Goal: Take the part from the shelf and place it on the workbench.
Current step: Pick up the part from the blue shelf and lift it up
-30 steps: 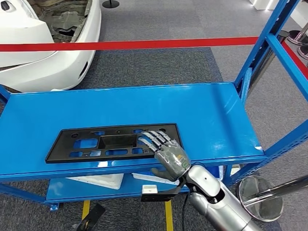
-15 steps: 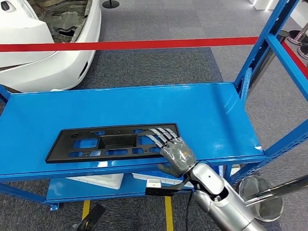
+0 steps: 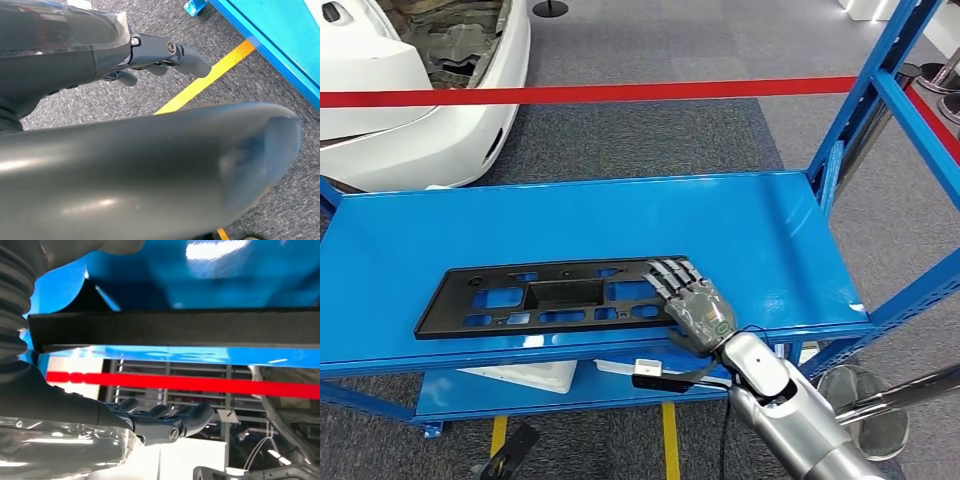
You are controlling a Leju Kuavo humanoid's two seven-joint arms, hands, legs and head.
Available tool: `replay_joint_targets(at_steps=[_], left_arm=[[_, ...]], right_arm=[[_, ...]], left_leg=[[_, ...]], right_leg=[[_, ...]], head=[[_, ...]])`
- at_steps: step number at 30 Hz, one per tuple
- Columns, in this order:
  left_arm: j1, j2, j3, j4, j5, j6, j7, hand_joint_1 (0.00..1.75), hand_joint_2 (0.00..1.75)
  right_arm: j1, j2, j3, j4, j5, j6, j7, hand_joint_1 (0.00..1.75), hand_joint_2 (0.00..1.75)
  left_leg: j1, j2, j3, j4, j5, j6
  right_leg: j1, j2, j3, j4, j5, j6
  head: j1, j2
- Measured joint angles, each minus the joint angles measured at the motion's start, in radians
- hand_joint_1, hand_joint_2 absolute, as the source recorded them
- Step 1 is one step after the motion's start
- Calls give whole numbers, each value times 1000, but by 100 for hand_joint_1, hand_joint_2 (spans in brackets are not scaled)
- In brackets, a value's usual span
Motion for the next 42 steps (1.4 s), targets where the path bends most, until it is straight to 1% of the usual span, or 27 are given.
replay_joint_targets(at_steps=[6, 12, 17, 24, 30, 35, 42], left_arm=[[0, 0, -4, 0, 2, 2, 2, 0, 0], [0, 0, -9, 0, 2, 2, 4, 0, 0], [-2, 0, -14, 0, -5, -1, 7, 0, 0], [-7, 0, -29, 0, -14, -4, 11, 0, 0], [-7, 0, -31, 0, -17, -8, 16, 0, 0], [-8, 0, -37, 0, -18, -12, 21, 0, 0], [-8, 0, -45, 0, -17, -12, 25, 0, 0]], right_arm=[[-11, 7, -14, 26, 9, -23, 7, 0, 175], [-21, 10, -23, 36, 2, -20, 2, 0, 175], [-32, 17, -23, 52, -34, -5, -49, 0, 175], [-54, 31, -21, 92, -54, 3, -93, 0, 175], [-72, 45, -19, 121, -61, 12, -110, 0, 175], [-95, 66, -13, 162, -65, 30, -125, 0, 175], [-120, 91, -3, 229, -70, -7, -124, 0, 175]], left_leg=[[0, 0, 0, 0, 0, 0], [0, 0, 0, 0, 0, 0], [0, 0, 0, 0, 0, 0], [0, 0, 0, 0, 0, 0], [0, 0, 0, 0, 0, 0], [0, 0, 1, 0, 0, 0], [0, 0, 5, 0, 0, 0]], right_leg=[[0, 0, 0, 0, 0, 0], [0, 0, 0, 0, 0, 0], [0, 0, 0, 0, 0, 0], [0, 0, 0, 0, 0, 0], [0, 0, 0, 0, 0, 0], [0, 0, 1, 0, 0, 0], [0, 0, 4, 0, 0, 0]], head=[[0, 0], [0, 0], [0, 0], [0, 0], [0, 0], [0, 0], [0, 0]])
